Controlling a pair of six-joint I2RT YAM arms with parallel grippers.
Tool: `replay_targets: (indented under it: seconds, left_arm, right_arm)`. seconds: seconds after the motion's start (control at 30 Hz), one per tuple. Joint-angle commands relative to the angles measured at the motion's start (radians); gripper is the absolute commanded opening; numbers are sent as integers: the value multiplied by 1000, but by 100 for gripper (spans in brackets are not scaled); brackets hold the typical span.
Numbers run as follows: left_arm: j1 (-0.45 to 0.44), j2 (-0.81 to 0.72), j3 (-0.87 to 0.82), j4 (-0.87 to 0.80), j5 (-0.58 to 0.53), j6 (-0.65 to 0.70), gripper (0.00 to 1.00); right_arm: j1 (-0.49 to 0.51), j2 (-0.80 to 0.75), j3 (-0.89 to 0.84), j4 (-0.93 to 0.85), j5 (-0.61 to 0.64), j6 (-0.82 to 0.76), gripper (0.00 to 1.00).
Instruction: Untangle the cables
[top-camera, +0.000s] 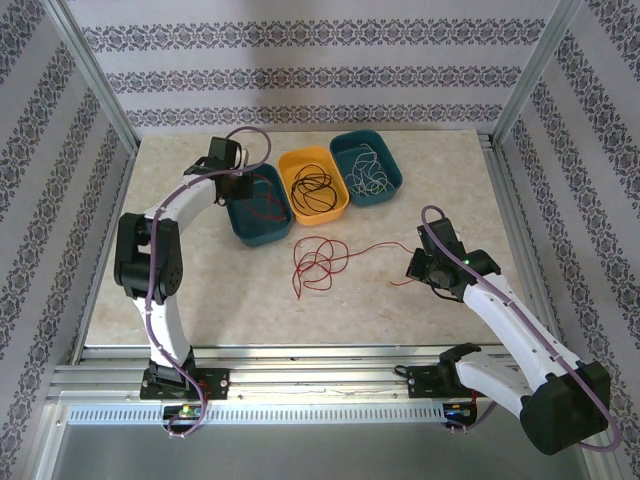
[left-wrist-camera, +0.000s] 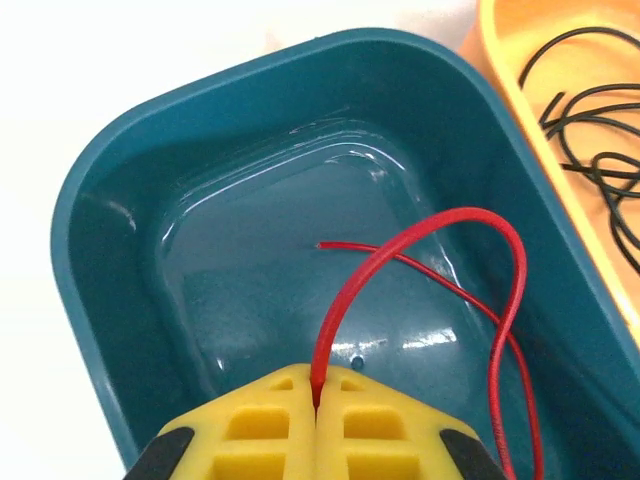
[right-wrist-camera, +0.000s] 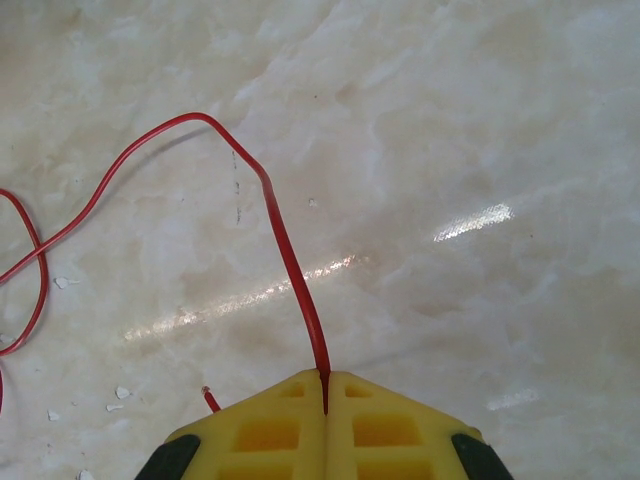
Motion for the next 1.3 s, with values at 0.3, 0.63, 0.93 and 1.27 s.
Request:
replay_targets:
  seconds: [0.3,0.63,0.93,1.27]
  left_arm:
    - [11,74,122,-117,-145,87,29]
    - [6,-74,34,-72,-96,47,55]
    - [-38,-286,-173,68,26,-36,69]
    - [-129,-523,-430,358,217,-80,100]
  right_arm:
    - [-9,2,-7,21,-9,23,1]
    - [-10,10,-2,30,-8,21,1]
    - [-7,-18,-3,43,-2,21,0]
    - [14,-135,60,15,16,-22,0]
